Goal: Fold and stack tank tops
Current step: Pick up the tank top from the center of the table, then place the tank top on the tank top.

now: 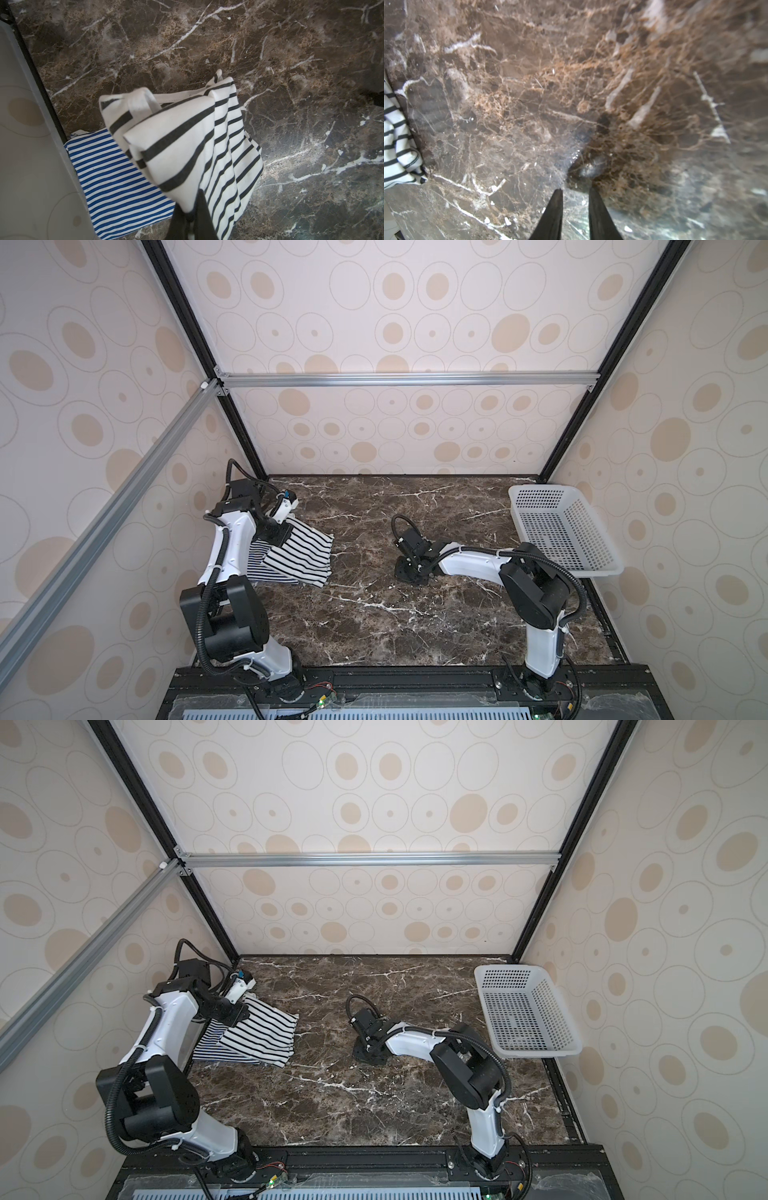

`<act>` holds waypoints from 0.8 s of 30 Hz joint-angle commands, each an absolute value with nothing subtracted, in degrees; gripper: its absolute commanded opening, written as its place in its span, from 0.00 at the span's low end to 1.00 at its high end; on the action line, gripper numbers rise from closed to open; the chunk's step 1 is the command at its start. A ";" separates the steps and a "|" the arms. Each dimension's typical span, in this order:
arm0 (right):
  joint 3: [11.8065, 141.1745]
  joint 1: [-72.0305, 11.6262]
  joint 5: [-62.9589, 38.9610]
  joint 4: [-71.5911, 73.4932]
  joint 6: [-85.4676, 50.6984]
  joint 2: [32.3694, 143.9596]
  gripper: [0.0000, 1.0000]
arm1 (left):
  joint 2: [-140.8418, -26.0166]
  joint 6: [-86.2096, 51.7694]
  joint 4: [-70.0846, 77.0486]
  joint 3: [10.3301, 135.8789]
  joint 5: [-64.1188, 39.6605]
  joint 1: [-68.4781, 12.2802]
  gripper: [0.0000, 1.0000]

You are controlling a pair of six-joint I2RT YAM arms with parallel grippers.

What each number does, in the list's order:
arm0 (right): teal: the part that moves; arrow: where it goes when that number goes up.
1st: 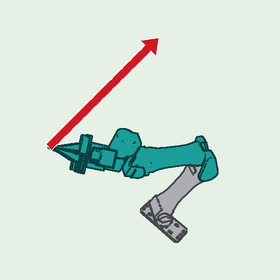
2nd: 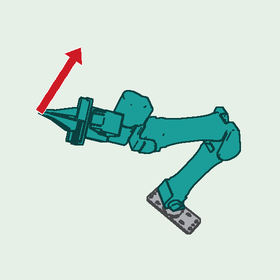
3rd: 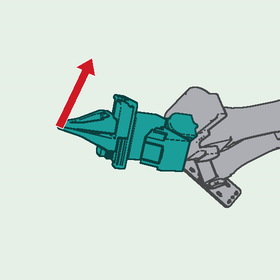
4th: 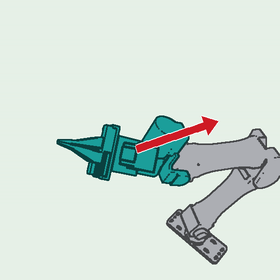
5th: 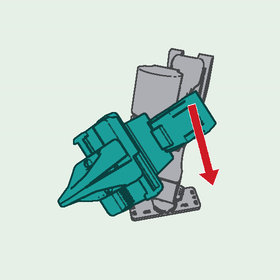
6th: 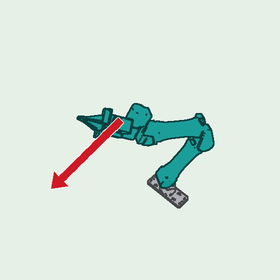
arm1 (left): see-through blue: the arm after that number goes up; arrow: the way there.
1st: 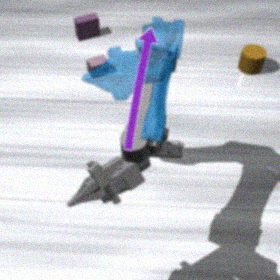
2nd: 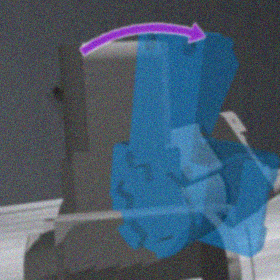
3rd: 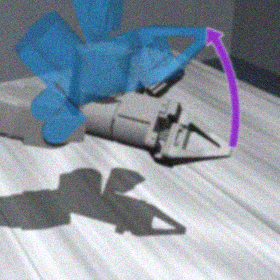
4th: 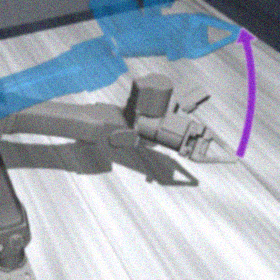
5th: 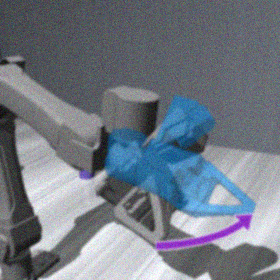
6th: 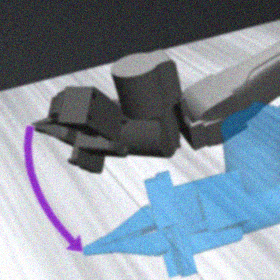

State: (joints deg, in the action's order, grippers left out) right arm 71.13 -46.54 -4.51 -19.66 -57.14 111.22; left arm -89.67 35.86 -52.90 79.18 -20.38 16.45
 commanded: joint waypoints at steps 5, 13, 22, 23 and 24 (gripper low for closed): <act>72.03 -46.67 -4.29 -19.77 -57.54 112.54 0.24 | -88.07 39.74 -59.24 84.81 -19.58 17.46 0.00; 72.16 -46.73 -4.75 -19.08 -57.76 113.16 0.24 | -86.06 40.72 -61.41 86.66 -18.60 17.71 0.00; 72.22 -46.93 -5.10 -18.46 -57.92 113.67 0.24 | -84.90 42.30 -64.86 90.70 -19.18 19.14 0.00; 72.18 -46.95 -5.19 -18.37 -57.96 113.81 0.24 | -85.07 42.46 -65.14 91.45 -18.96 19.33 0.00; 72.15 -47.02 -5.20 -18.29 -58.01 113.77 0.23 | -85.21 42.55 -65.23 92.11 -18.87 19.57 0.00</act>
